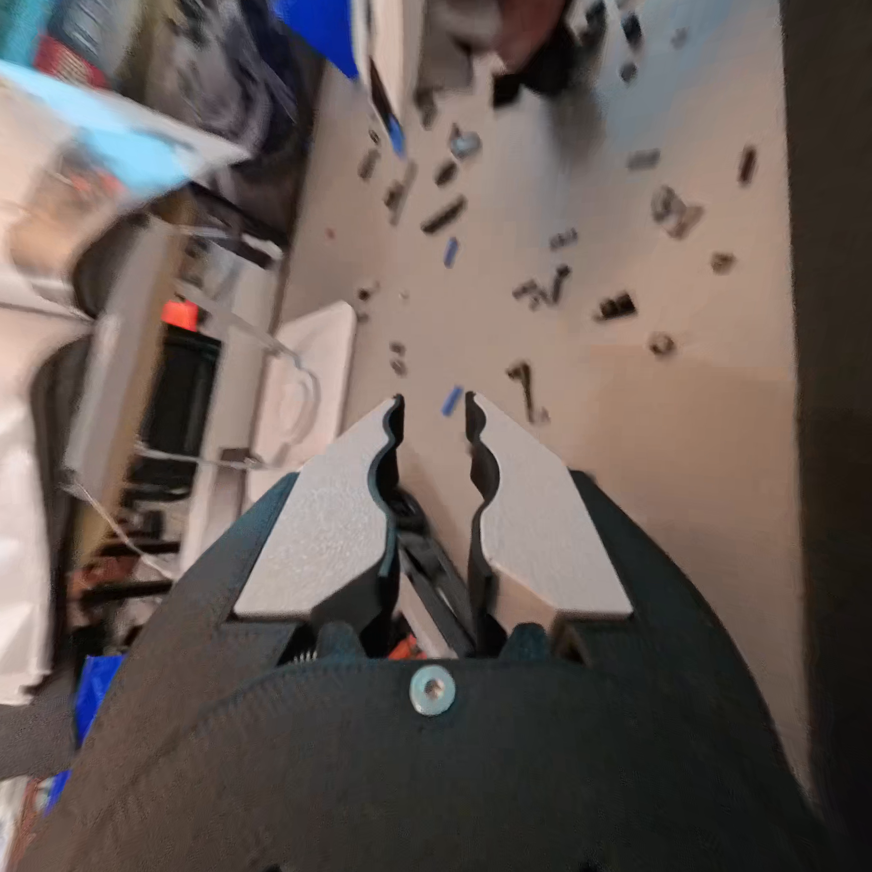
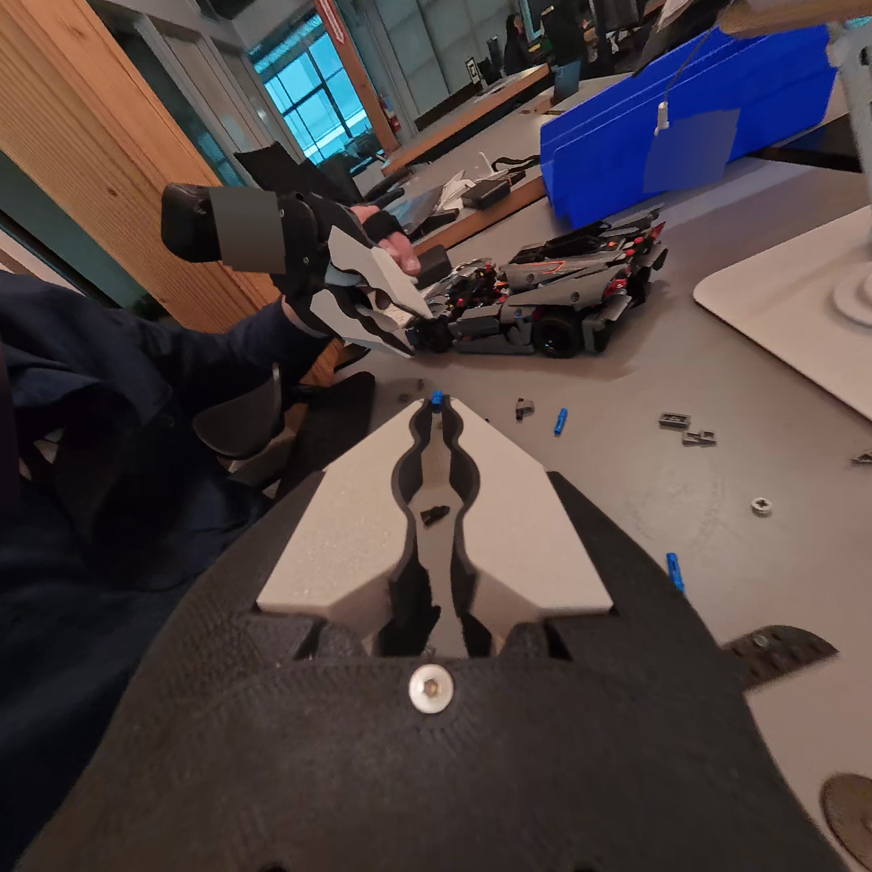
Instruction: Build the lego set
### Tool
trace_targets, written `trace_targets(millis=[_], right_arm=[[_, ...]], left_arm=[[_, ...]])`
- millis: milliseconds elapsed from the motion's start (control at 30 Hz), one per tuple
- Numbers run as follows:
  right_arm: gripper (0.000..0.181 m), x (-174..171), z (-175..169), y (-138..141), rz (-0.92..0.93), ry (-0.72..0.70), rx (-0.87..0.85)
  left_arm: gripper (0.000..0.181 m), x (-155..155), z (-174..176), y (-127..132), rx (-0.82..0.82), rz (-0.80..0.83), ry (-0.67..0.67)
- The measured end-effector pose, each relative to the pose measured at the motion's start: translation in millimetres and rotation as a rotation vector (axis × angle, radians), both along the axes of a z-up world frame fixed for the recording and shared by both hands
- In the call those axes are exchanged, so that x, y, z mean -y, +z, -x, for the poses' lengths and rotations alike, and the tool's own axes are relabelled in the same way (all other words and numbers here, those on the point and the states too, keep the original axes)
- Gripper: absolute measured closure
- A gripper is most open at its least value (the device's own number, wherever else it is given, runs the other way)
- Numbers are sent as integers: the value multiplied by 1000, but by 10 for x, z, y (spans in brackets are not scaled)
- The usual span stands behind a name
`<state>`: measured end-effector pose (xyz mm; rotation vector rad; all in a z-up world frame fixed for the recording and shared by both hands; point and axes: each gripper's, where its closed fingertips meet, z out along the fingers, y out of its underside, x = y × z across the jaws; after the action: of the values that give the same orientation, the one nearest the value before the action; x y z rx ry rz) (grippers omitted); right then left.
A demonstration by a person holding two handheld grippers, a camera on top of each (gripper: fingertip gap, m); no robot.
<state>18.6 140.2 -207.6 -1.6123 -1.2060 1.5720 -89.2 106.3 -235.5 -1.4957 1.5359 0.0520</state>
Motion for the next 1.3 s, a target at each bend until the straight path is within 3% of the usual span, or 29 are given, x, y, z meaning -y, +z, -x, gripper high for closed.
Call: trace_targets(millis=[200,433,667,867,1067,1300], right_arm=[[180,-118,-133,54,-59,-59,14],[180,-306,-350,146,-100,-155,3],[180,-316,-391,154,-130,-164,17],[180,-261,-340,116,-145,-144,39],[180,-326,-404,138,-154,-176,38],[180,-438,-529,170,-182,-231,46]], left_arm=[[154,263,335,-234,12,206,62],[147,448,309,-569,-94,340,43],[147,603,697,-610,-112,441,140],[146,806,998,-816,-173,533,189],[145,753,771,-848,-164,515,128],[139,466,208,-829,-144,436,14]])
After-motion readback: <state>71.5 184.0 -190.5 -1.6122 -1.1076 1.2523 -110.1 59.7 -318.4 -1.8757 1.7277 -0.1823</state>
